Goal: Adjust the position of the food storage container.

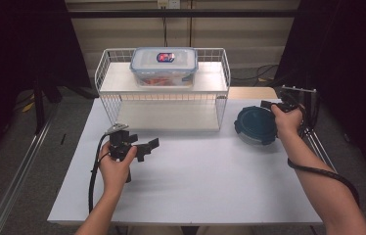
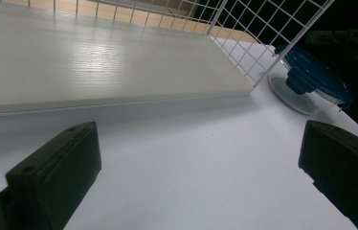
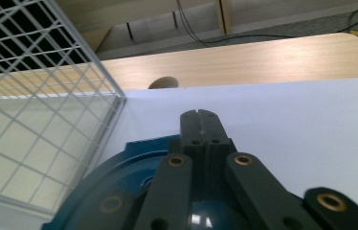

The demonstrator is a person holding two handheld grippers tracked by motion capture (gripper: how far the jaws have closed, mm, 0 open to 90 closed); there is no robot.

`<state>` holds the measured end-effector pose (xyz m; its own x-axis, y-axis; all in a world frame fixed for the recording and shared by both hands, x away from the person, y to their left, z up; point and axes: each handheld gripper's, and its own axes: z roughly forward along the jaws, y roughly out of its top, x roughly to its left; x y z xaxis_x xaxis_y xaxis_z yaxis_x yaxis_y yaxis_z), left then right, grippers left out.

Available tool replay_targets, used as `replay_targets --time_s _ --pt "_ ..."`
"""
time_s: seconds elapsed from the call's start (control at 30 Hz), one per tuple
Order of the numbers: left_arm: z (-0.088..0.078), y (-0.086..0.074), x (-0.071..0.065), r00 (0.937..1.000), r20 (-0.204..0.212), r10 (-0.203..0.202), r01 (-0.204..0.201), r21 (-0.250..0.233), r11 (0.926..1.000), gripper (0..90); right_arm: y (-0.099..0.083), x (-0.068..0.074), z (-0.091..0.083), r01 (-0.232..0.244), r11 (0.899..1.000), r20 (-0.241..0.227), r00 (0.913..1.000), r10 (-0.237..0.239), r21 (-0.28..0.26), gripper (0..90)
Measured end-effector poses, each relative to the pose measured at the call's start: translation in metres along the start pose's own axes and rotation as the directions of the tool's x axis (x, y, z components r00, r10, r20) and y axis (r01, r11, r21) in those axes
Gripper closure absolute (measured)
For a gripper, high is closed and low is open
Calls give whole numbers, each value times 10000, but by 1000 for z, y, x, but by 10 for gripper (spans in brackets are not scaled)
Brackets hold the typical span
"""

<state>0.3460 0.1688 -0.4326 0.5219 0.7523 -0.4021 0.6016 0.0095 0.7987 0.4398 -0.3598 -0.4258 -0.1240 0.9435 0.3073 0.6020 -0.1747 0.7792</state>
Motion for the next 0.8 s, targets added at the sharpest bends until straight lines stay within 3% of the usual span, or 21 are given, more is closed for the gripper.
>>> replay_targets --time_s 0.33,0.8 --pt "0 -1 2 10000 -63 -3 3 -6 10000 7 0 -8 9 77 9992 551 9984 -98 383 900" --pt "0 -1 2 10000 -13 29 -29 -27 10000 7 1 -15 11 -7 9986 768 9970 -34 537 900"
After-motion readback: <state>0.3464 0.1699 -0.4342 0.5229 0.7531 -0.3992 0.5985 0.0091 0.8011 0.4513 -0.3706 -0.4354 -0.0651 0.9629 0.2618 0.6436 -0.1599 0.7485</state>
